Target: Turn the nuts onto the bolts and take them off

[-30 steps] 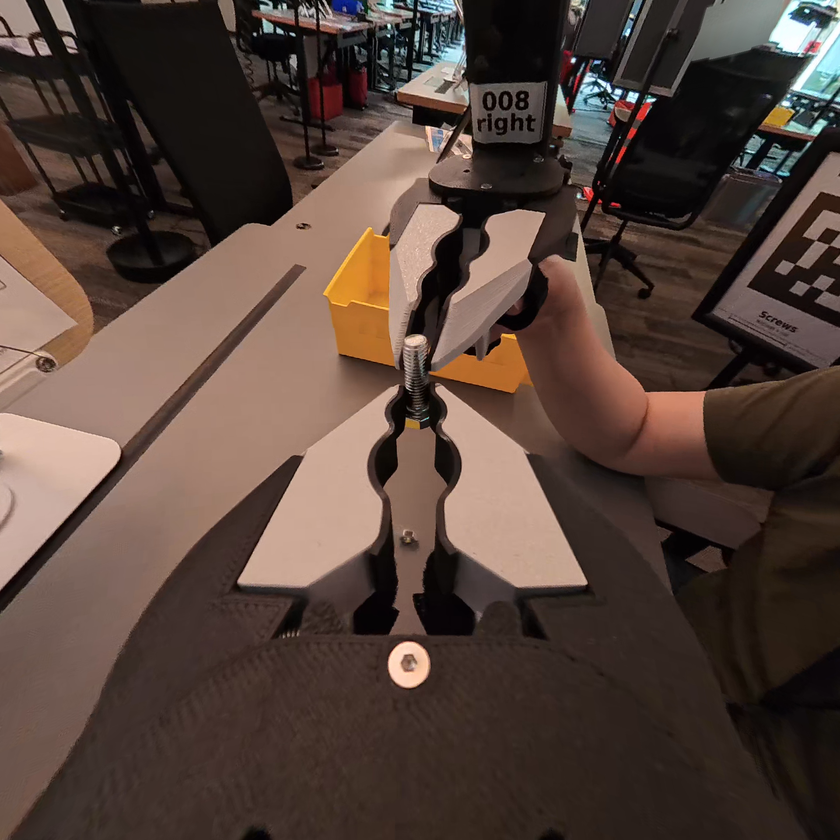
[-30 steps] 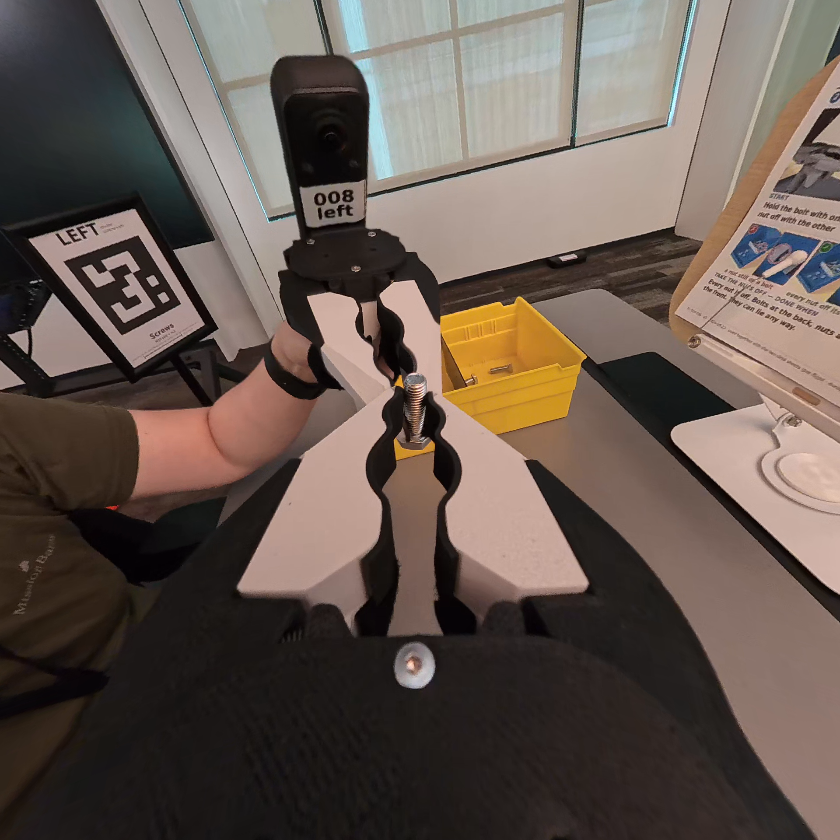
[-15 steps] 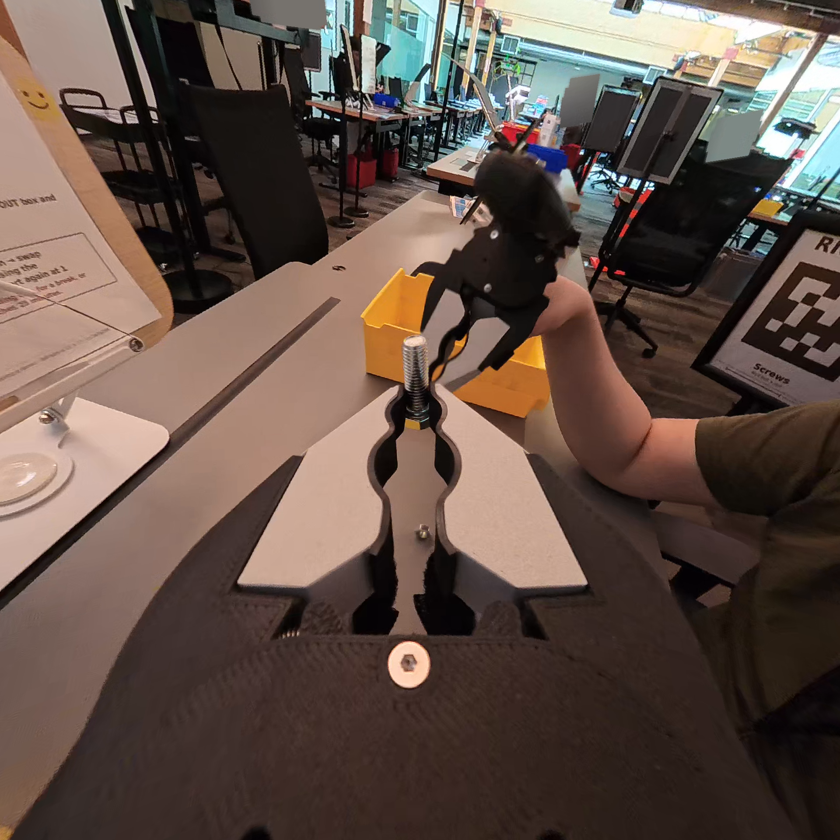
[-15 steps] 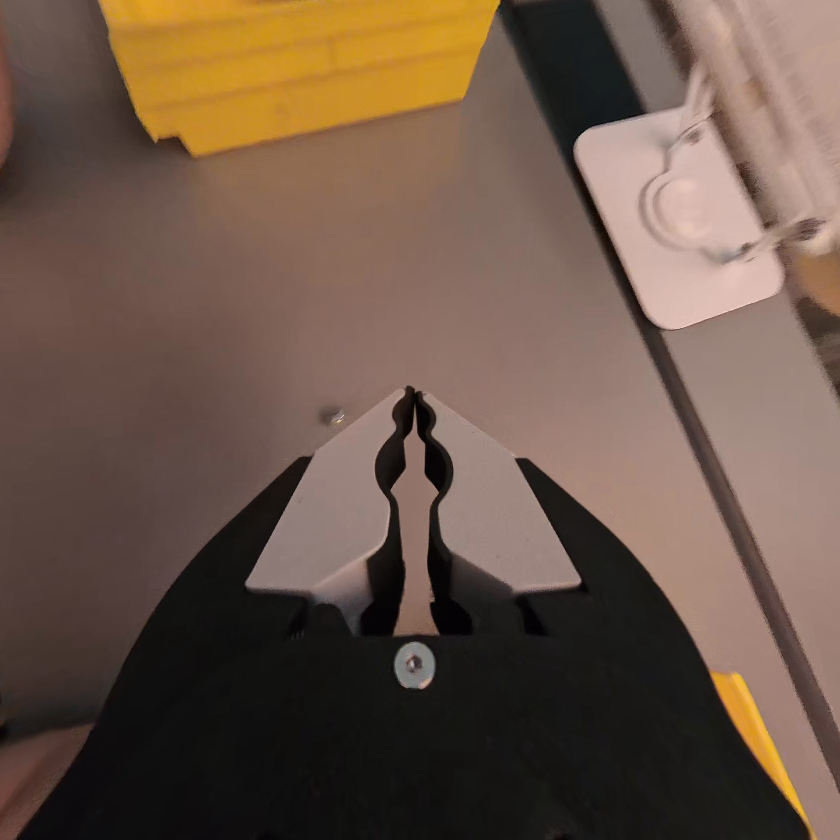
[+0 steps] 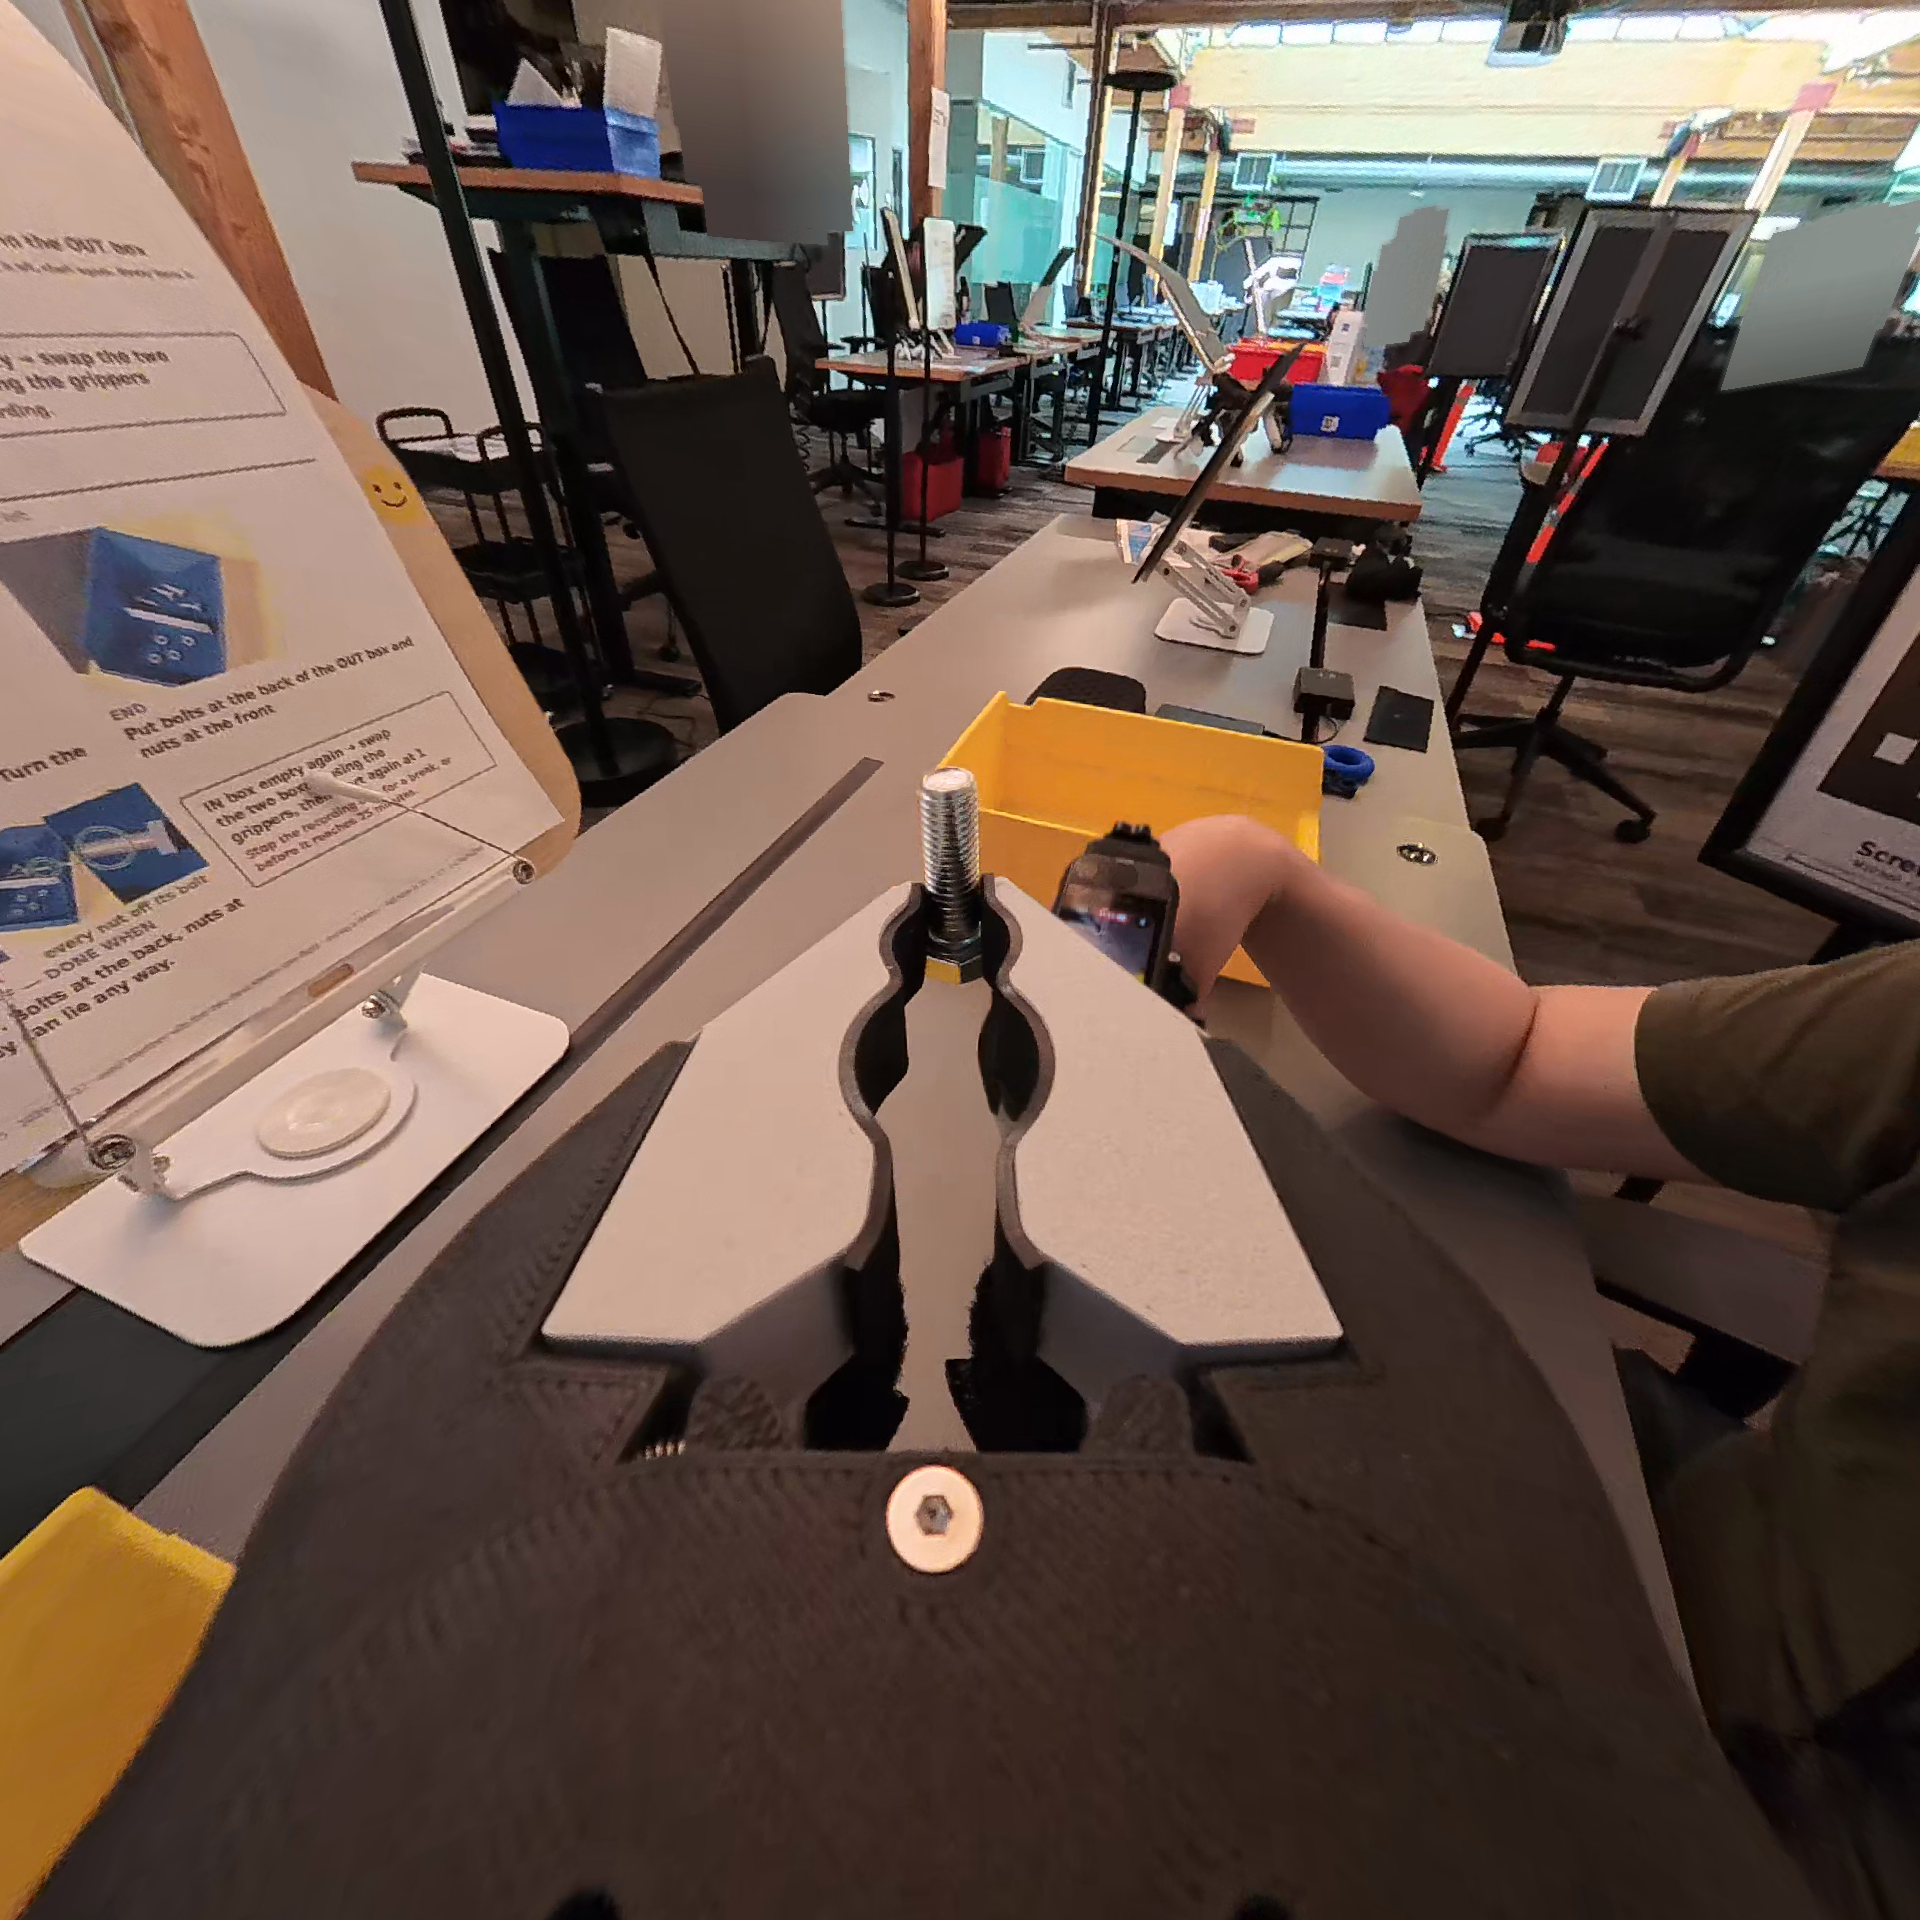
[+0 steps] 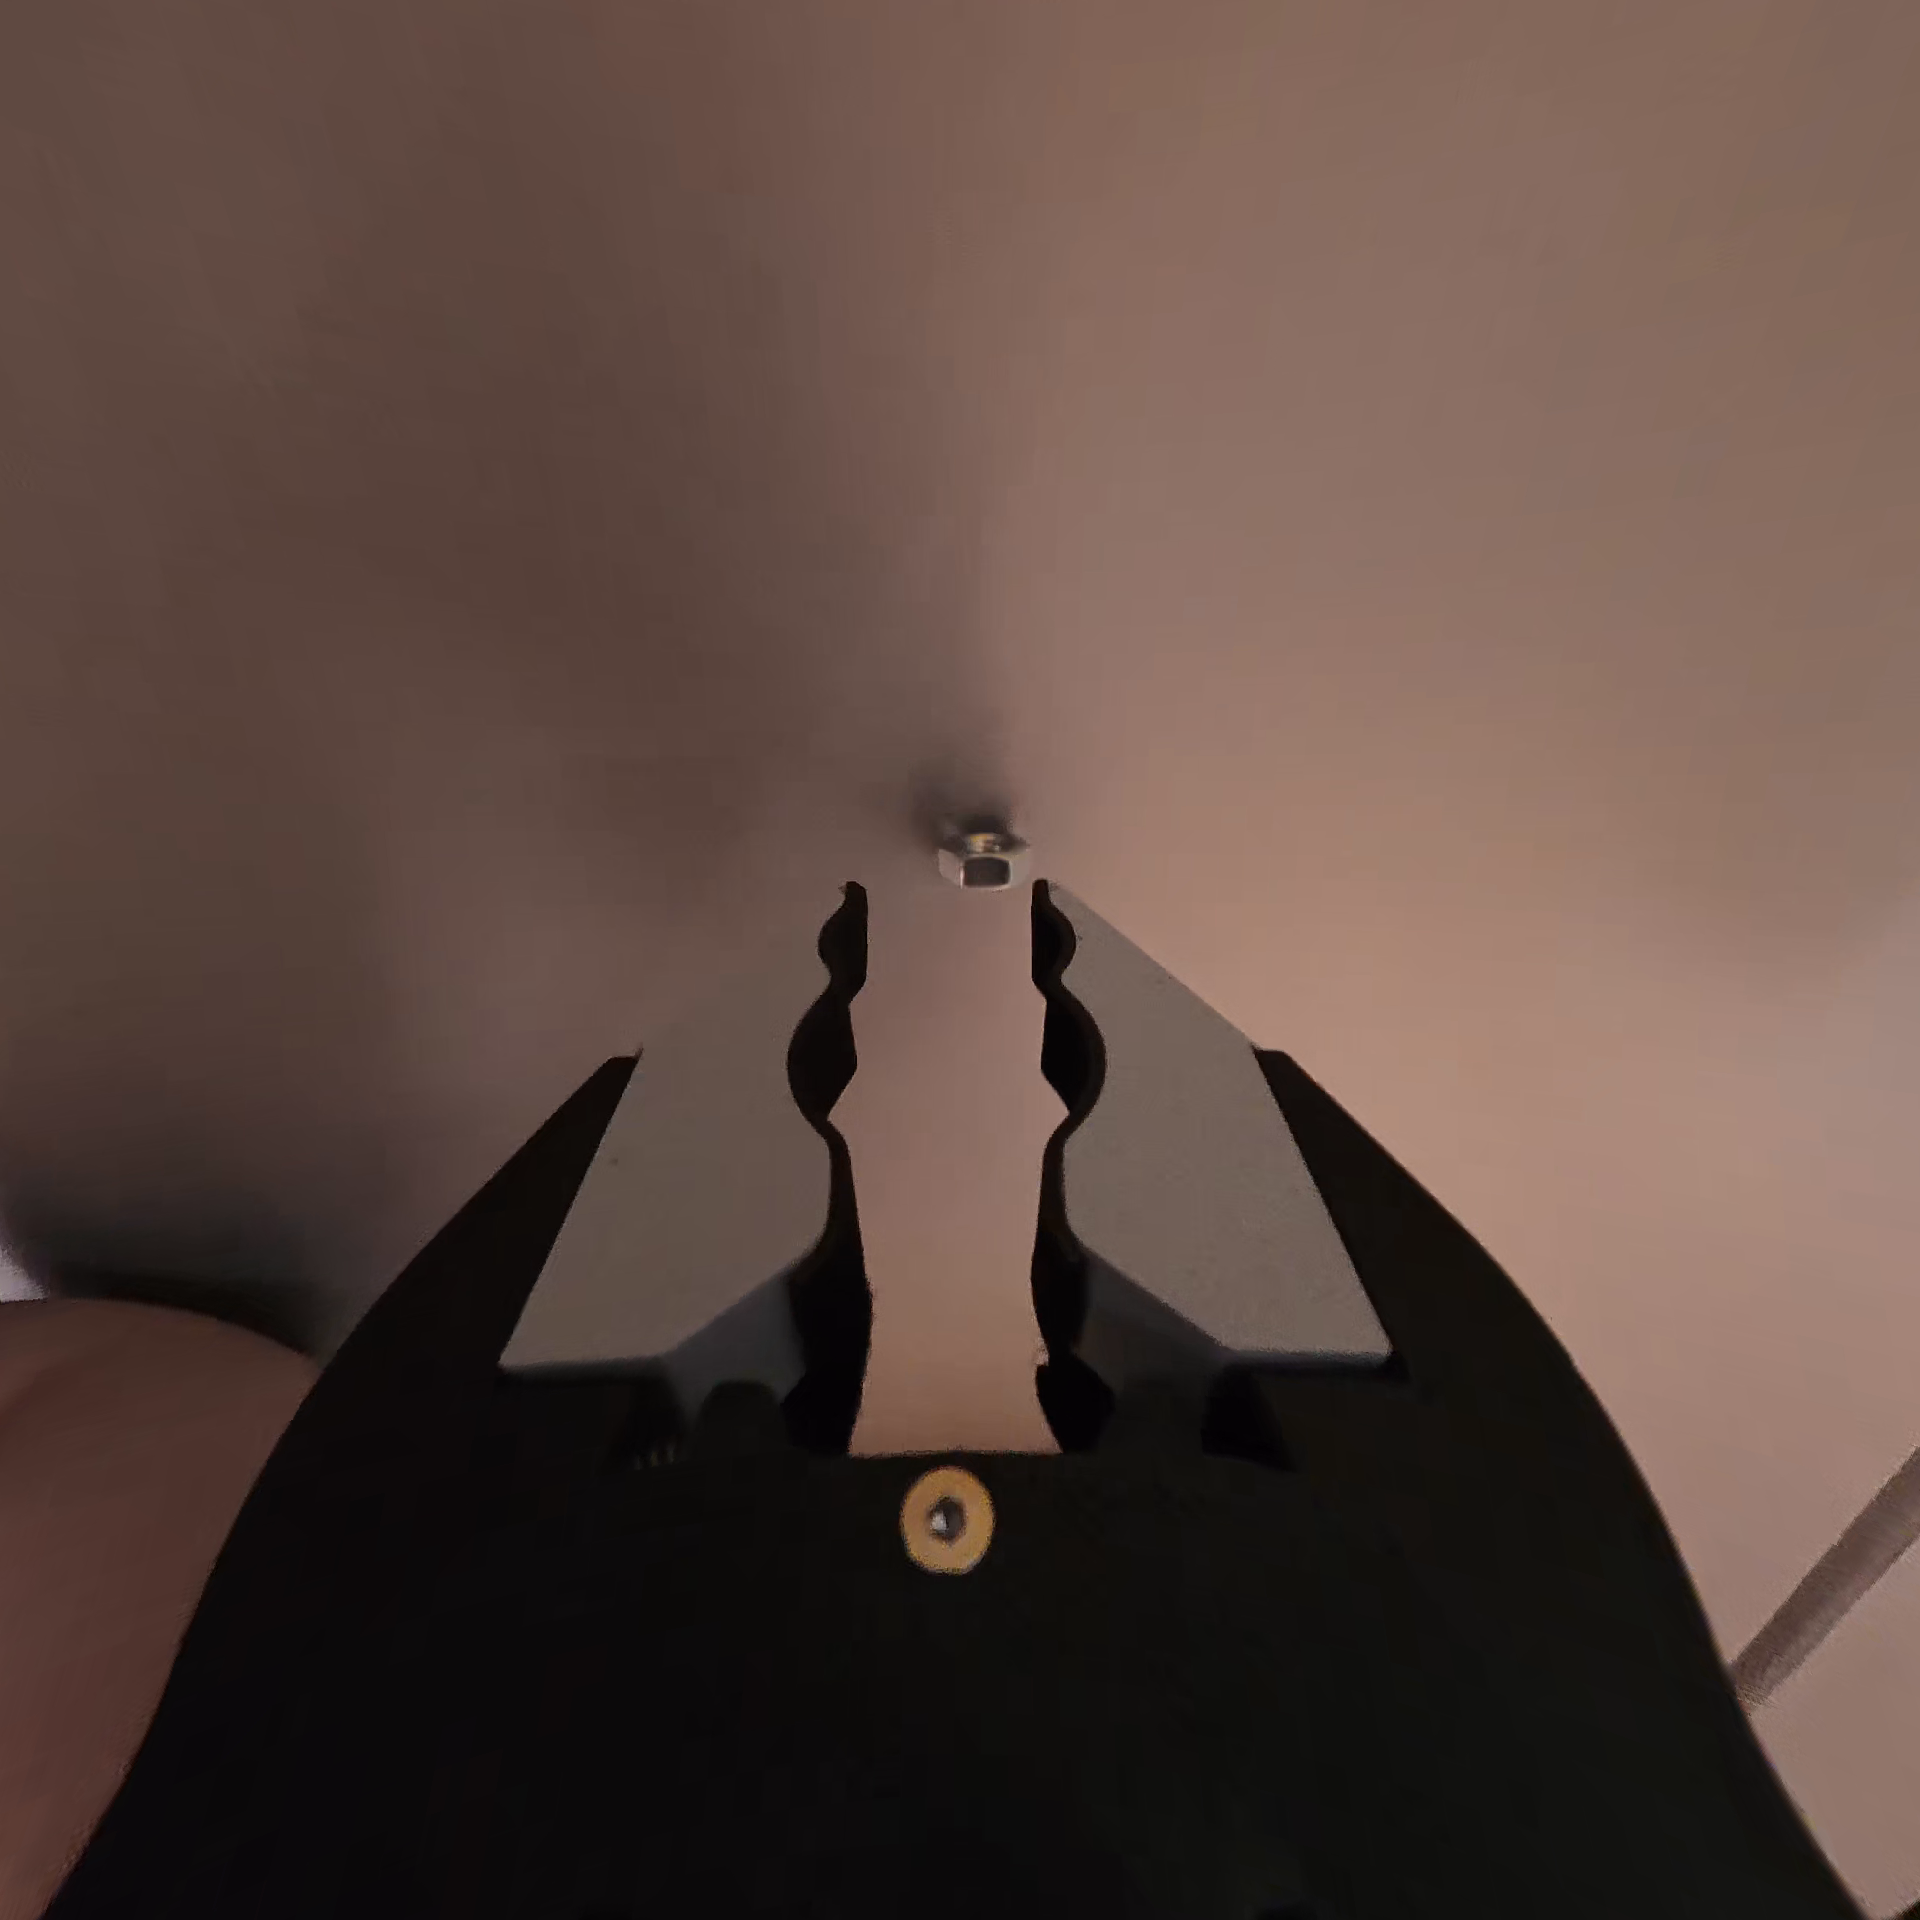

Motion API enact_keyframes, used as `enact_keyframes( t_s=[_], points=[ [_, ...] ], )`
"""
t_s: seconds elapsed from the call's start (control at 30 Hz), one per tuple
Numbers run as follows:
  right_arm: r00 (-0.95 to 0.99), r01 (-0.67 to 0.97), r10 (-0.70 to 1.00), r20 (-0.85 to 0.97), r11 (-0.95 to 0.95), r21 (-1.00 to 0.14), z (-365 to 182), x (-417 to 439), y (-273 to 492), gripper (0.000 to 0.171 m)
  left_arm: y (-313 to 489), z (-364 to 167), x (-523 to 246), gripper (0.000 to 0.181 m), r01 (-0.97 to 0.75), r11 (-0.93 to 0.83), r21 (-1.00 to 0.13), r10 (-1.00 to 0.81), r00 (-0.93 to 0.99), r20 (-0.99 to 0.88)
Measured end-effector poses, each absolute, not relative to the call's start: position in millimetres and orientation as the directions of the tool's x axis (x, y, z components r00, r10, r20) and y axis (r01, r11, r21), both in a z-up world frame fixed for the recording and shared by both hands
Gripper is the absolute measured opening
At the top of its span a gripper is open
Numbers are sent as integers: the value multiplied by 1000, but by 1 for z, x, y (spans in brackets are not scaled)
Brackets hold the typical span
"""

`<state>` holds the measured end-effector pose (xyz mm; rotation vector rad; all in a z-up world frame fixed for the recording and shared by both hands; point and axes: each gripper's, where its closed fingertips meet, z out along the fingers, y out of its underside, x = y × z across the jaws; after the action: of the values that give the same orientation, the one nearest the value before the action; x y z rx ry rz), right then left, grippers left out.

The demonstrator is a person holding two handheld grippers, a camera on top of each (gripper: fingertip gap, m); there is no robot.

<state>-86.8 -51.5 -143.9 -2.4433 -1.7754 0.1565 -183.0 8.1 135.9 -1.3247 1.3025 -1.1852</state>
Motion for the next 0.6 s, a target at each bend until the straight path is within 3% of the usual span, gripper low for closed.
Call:
enact_keyframes(
  t_s=[0.6],
  points=[
    [290, 950, 957, 20, -285, -126, -156, -87, -42, 27, 13, 141, -190, 7, -106, -45, -993, -999, -6, 46]
  ],
)
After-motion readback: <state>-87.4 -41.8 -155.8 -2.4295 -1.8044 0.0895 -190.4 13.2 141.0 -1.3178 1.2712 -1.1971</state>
